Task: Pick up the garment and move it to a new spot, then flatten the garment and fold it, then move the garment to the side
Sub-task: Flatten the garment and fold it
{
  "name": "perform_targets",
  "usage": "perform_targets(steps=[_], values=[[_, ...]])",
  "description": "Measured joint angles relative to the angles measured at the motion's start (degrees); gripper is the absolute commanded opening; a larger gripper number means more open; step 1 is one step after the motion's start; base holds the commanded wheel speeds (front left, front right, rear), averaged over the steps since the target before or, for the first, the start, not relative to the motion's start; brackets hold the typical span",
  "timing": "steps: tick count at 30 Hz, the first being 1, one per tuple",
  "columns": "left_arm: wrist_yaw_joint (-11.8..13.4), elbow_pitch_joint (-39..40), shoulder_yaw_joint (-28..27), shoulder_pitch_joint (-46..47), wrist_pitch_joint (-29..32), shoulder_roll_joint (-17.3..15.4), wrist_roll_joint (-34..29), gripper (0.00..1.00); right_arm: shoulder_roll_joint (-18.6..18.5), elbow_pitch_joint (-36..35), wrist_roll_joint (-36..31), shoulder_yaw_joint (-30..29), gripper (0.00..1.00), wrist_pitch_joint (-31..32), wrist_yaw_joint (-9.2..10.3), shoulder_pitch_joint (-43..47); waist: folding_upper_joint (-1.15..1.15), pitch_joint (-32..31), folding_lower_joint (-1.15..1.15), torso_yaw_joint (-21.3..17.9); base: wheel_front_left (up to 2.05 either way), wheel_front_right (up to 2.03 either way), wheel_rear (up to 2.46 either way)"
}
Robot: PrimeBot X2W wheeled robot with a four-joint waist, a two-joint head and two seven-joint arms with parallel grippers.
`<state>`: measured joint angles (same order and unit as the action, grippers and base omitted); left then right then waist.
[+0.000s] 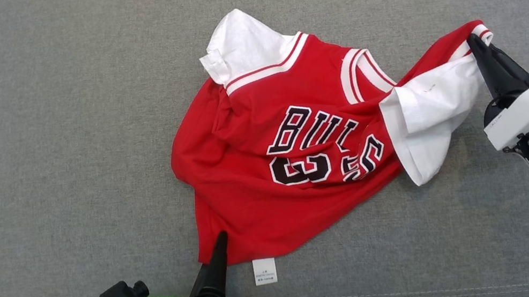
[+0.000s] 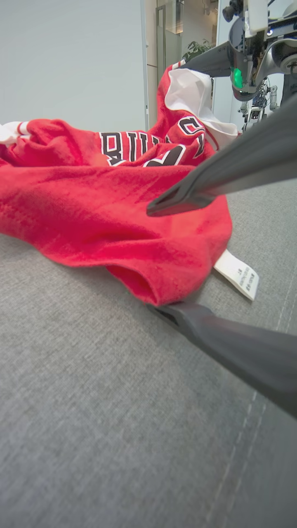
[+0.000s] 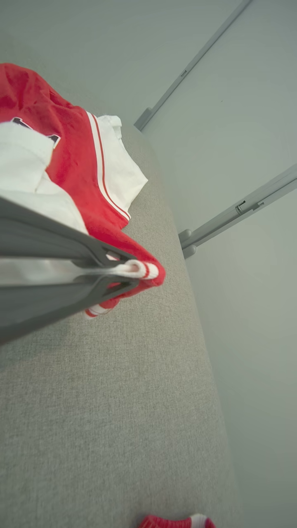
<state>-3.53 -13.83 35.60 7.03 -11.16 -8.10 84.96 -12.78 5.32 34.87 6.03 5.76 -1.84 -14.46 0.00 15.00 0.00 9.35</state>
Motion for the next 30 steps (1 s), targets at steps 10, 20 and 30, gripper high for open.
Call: perform_targets(steps=[10,20,30], values=[[0.00,1.81,0.13,-0.03,0.54,0.12,0.15,0.00,0.13,0.26,0.02,0.15,0.00,-0.02,-0.01,0.00,0.00,-0.21,0.00,-0.12,0.00,0.00,0.00],[-1.15,7.43,-4.38,-0.04,-0.93,-1.29,0.60,0.00,2.19,0.34,4.01,-3.59,0.00,-2.80,0.46,1.91,0.00,-1.89,0.00,-0.73,0.00,0.00,0.00],[-2.02,25.32,-15.02,-0.05,-2.60,-6.23,2.32,0.00,7.89,-10.20,15.69,-9.53,0.00,-4.99,0.19,3.38,0.00,-6.19,0.00,-2.35,0.00,0.00,0.00]])
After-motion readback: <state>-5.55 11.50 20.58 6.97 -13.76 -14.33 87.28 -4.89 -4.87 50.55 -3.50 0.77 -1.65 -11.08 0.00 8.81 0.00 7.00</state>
